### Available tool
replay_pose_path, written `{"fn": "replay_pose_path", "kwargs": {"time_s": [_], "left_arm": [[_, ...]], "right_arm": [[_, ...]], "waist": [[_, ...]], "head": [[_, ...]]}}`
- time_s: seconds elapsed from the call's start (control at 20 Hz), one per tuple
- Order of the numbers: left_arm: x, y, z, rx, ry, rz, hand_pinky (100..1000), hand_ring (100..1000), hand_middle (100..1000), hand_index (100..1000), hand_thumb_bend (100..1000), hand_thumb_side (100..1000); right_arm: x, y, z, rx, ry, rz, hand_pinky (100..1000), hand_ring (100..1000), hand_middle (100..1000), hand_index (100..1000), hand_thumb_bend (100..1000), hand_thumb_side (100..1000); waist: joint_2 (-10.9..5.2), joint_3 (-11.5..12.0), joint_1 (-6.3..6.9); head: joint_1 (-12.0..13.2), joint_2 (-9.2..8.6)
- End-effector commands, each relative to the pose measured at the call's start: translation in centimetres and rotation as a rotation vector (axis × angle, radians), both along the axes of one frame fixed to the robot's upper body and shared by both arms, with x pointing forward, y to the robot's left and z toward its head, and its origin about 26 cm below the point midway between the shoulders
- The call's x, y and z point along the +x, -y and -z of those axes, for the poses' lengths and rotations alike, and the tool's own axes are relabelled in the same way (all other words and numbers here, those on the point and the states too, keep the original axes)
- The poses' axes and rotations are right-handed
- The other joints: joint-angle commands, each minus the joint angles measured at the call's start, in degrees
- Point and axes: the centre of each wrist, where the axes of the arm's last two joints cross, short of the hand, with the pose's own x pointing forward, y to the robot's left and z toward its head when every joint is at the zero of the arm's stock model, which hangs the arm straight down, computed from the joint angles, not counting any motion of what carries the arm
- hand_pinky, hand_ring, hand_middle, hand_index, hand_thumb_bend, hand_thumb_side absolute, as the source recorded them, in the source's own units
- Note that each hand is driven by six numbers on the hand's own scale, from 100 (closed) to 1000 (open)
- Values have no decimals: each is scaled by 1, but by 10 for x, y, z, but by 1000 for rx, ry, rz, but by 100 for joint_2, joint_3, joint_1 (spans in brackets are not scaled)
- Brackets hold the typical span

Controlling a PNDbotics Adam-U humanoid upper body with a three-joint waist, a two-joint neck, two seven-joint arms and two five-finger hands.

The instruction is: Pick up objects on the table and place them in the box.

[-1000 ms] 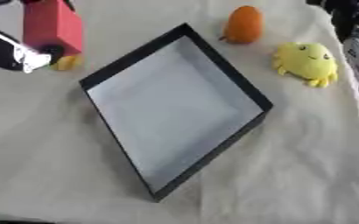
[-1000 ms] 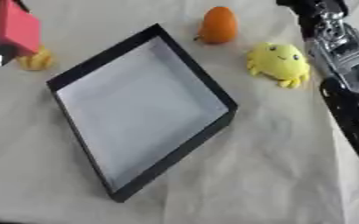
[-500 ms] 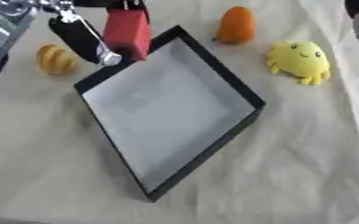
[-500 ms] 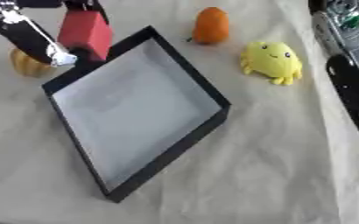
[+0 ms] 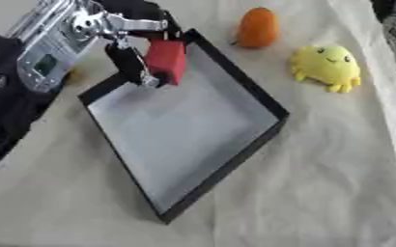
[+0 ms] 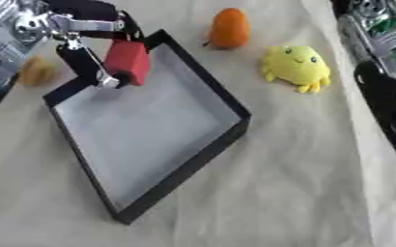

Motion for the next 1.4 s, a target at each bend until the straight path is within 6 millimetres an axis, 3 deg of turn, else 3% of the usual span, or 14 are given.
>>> {"fn": "replay_pose_path", "kwargs": {"time_s": [0.05, 0.2, 0.35, 0.5, 0.55, 0.75, 0.95, 1.15, 1.4], "left_arm": [[-2, 6, -8, 38, 29, 24, 755, 652, 574, 633, 192, 100], [-2, 8, 0, 66, 17, 25, 770, 673, 596, 657, 236, 127], [0, 11, 7, 84, 10, 17, 814, 735, 673, 727, 324, 178], [6, 9, 15, 93, 0, -3, 899, 860, 855, 902, 556, 386], [6, 7, 16, 93, 0, -6, 907, 868, 871, 918, 606, 429], [4, 1, 7, 46, 19, -11, 913, 873, 893, 953, 705, 471], [-5, -13, -7, -33, 38, -13, 904, 859, 862, 926, 643, 462], [-22, -53, -37, -199, 63, -64, 889, 839, 824, 888, 557, 457], [-33, -101, -65, -365, 108, -208, 890, 841, 824, 889, 552, 445]], "right_arm": [[0, -2, -11, -15, 30, -8, 863, 801, 828, 919, 238, 597], [0, -4, -12, -13, 32, -12, 863, 801, 828, 918, 240, 596], [0, -6, -11, -11, 32, -19, 863, 801, 828, 918, 240, 596], [0, -6, -11, -11, 32, -23, 863, 801, 828, 918, 239, 597], [0, -6, -11, -11, 32, -21, 863, 801, 828, 918, 240, 597], [-3, 0, -9, -13, 28, -12, 863, 801, 828, 917, 242, 596], [-5, 5, -8, -11, 25, 0, 863, 801, 828, 917, 241, 594], [-8, 14, -9, -14, 32, 26, 863, 801, 827, 917, 243, 590], [-11, 23, -7, -11, 29, 54, 863, 801, 827, 917, 239, 593]], "waist": [[-78, -2, 72], [-54, -10, 74], [-30, -31, 72], [-15, -50, 69], [-12, -49, 67], [-27, -27, 63], [-92, 24, 68], [-152, 132, 62], [-205, 213, 18]], "head": [[10, -56], [9, -63], [28, -70], [35, -77], [28, -78], [5, -52], [-36, 5], [-233, 52], [-423, 55]]}}
